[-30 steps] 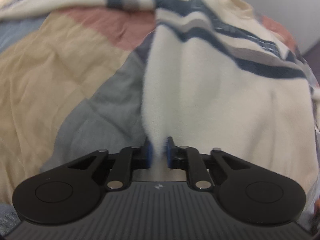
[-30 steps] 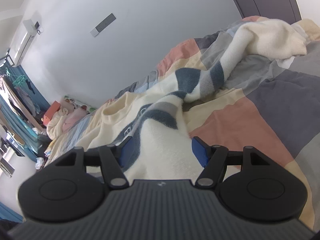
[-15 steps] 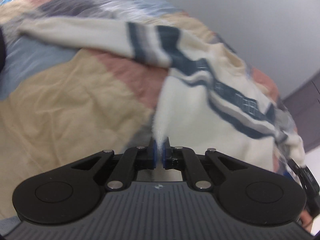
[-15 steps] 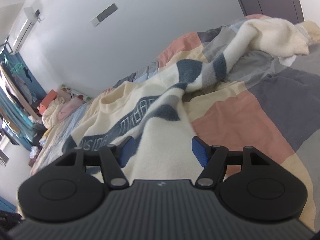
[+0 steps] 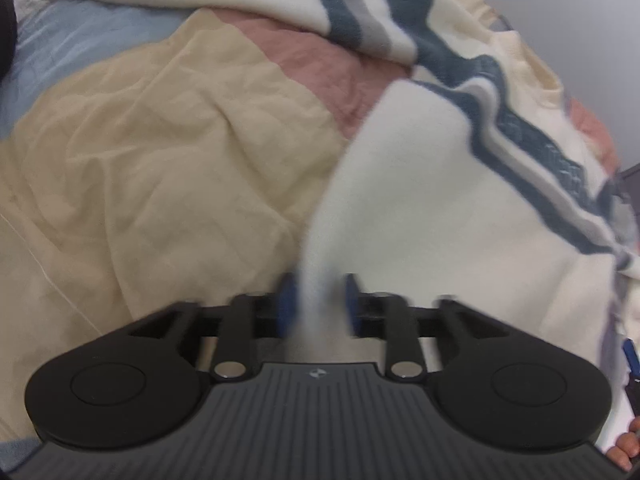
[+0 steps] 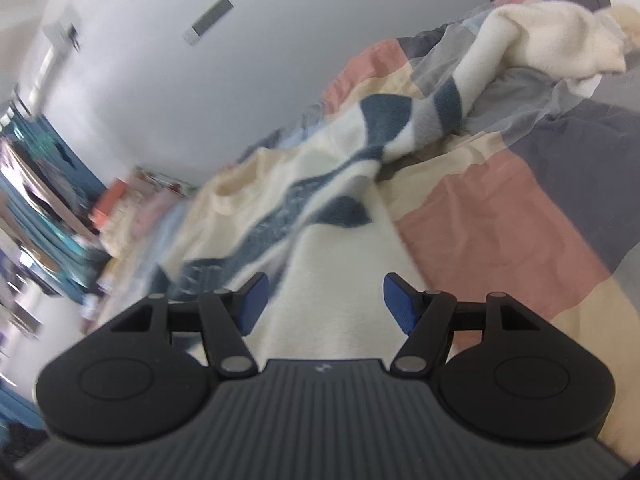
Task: Fold large clothes
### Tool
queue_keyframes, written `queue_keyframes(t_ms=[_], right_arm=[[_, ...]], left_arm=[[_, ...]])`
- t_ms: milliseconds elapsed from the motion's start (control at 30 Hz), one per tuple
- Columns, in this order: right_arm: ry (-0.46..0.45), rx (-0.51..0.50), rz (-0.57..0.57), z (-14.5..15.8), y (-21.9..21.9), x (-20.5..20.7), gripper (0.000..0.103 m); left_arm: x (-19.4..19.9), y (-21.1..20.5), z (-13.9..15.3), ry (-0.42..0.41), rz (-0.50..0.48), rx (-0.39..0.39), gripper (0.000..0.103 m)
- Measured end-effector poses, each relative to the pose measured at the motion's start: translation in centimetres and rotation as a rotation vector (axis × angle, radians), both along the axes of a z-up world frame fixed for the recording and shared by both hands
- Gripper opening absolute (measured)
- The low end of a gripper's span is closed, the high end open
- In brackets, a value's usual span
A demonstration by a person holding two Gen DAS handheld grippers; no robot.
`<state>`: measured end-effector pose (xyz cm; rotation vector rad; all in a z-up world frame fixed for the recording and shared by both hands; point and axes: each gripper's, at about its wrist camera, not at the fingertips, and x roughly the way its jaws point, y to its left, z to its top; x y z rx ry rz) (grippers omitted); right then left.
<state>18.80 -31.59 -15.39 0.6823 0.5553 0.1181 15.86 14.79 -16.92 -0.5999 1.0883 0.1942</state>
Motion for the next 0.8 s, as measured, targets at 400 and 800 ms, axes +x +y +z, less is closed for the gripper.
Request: queue_keyframes(t_ms=[400, 800], right_arm=[[-0.106, 0.069, -0.017, 2.3, -1.9, -5.9, 0.067], [-0.148, 0.110, -0.087, 2.1, -3.8, -7.4, 0.067]], left_arm=[[-2.5, -7.2, 6.0, -0.218, -0.062, 0.069, 0.058], [3.7, -23.8, 2.6, -0.223, -0.548, -0.284, 0.057]])
